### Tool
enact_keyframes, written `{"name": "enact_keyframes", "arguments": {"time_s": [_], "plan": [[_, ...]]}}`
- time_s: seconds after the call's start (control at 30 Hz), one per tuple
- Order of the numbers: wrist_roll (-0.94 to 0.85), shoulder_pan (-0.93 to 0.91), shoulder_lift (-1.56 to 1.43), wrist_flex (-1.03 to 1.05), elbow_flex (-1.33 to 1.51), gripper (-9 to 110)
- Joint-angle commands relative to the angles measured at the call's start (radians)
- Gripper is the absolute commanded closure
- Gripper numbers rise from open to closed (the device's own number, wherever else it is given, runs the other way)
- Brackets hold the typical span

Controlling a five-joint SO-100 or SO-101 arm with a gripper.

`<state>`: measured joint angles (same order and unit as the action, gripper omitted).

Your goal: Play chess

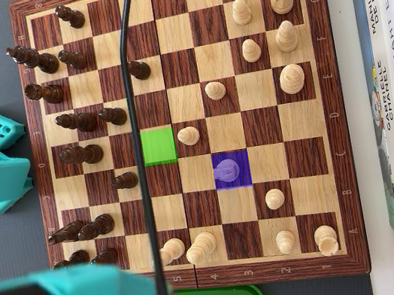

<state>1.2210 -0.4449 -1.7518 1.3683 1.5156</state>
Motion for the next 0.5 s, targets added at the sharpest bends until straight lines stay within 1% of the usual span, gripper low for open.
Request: {"name": "enact_keyframes", "arguments": {"time_s": [0.0,0.1,0.23,0.47], "plan": [[0.084,0.069,-0.127,-0.003,0.066,87],[0.141,0.155,-0.187,-0.005,0.117,87],[0.179,0.249,-0.192,-0.006,0.158,87],[0.206,0.313,-0.164,-0.114,0.201,87]]}}
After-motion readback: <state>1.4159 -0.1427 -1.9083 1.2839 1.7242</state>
